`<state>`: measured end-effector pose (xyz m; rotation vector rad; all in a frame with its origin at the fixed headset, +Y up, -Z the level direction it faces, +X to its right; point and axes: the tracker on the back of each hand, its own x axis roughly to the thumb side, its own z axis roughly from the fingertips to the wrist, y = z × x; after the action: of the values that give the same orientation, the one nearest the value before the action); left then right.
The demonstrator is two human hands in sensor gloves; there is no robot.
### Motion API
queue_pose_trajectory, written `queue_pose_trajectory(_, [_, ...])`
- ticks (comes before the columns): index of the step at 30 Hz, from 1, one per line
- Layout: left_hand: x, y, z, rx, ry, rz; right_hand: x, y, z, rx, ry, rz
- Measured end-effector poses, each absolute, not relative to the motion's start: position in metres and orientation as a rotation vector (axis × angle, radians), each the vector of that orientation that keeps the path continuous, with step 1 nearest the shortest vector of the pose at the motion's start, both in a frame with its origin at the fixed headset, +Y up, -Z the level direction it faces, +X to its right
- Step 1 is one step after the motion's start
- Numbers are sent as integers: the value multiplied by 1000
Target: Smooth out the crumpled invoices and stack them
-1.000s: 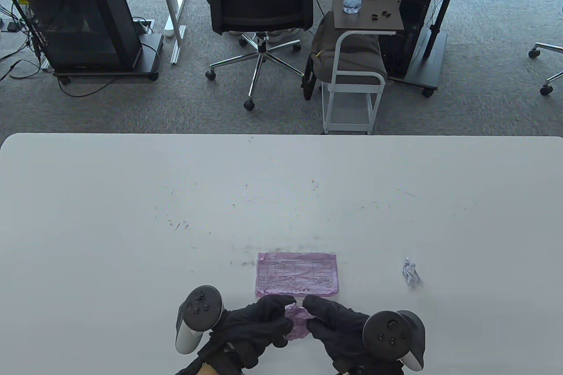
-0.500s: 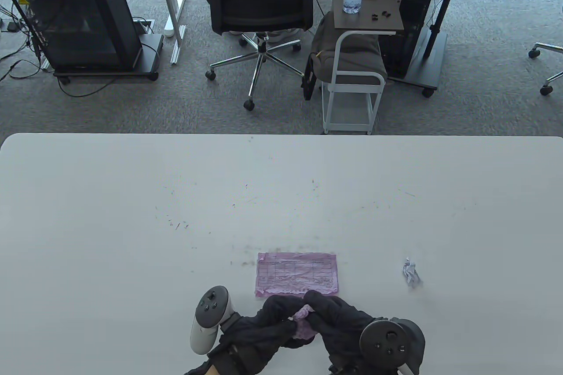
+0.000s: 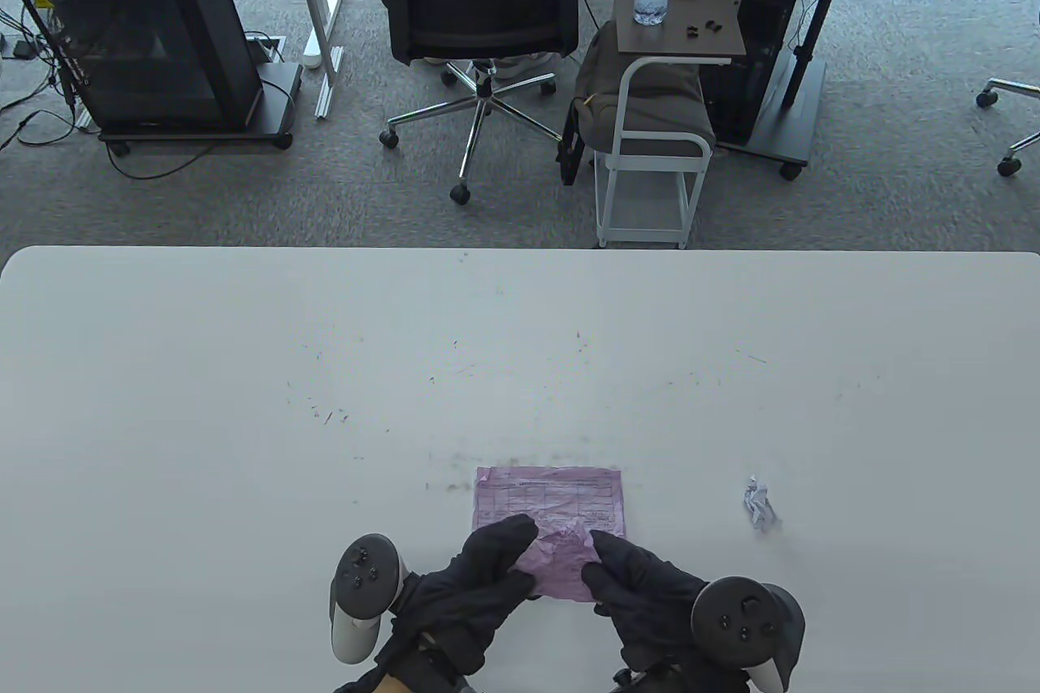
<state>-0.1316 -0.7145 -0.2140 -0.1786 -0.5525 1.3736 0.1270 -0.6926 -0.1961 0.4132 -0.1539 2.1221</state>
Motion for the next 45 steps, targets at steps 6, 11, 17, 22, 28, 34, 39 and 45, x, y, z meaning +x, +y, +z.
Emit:
queue_pose_trajectory(6, [-137, -700, -209, 28, -582, 1158, 122, -699, -202, 637, 39, 2003])
queue_pose_trajectory(11, [-132, -698, -205, 35, -606, 1166, 122, -705, -203, 618, 70, 1856])
queue_pose_trajectory(17, [-129, -699, -205, 11, -618, 1136, 119, -711, -205, 434, -1, 1689])
queue_pose_trajectory(22, [-121, -702, -207, -171, -760, 1199, 133, -700, -203, 406, -237, 1838])
queue_pose_trajectory(28, [-112, -712, -207, -406, -845, 1474, 139, -691, -198, 452, -289, 1884])
queue_pose_trajectory(34, [-123, -715, -211, -365, -709, 1409, 130, -684, -194, 568, -313, 1993])
queue_pose_trajectory(39, [-110, -721, -209, -478, -734, 1243, 116, -679, -187, 626, -364, 2115])
queue_pose_trajectory(45, [-118, -720, -214, -416, -667, 1236, 126, -677, -189, 576, -377, 2179])
